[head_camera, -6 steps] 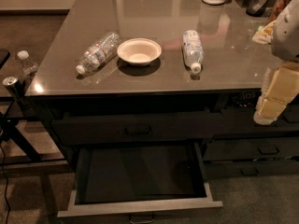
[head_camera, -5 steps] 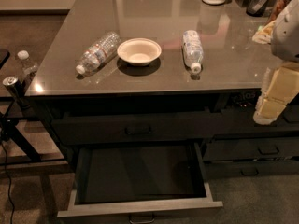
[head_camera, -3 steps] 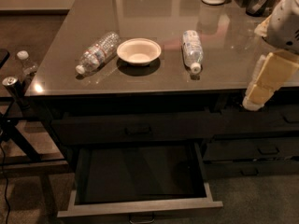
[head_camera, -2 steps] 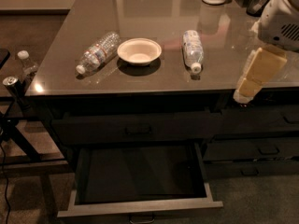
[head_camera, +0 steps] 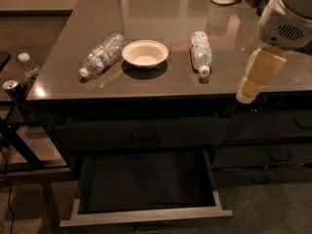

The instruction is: Place blue plastic bottle into middle drawer

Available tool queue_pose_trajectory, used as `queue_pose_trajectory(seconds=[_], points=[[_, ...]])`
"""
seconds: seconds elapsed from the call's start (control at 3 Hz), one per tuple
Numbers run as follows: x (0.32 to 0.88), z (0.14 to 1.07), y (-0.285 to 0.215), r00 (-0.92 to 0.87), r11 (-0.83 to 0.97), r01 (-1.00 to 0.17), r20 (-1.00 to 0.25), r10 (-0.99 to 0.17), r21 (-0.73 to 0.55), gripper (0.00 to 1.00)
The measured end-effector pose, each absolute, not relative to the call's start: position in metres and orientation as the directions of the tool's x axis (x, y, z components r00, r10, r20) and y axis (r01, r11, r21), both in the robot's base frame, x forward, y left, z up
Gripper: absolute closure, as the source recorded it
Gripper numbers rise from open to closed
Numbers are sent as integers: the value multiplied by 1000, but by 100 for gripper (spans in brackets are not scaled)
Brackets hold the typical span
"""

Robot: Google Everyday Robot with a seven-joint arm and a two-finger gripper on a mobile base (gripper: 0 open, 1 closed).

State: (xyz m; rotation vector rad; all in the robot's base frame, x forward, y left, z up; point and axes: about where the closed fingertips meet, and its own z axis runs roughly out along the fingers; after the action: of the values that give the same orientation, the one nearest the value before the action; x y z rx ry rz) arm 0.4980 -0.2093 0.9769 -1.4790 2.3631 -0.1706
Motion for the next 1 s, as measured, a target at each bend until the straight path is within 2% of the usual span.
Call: queue_pose_trajectory(seconds=[0.33, 0.67, 1.0], points=[[503, 972, -203, -404, 457, -852, -236, -884, -255, 0], [528, 956, -198, -499, 545, -822, -248, -830, -168, 0], [560, 931, -205, -660, 686, -724, -219, -719, -69, 0]])
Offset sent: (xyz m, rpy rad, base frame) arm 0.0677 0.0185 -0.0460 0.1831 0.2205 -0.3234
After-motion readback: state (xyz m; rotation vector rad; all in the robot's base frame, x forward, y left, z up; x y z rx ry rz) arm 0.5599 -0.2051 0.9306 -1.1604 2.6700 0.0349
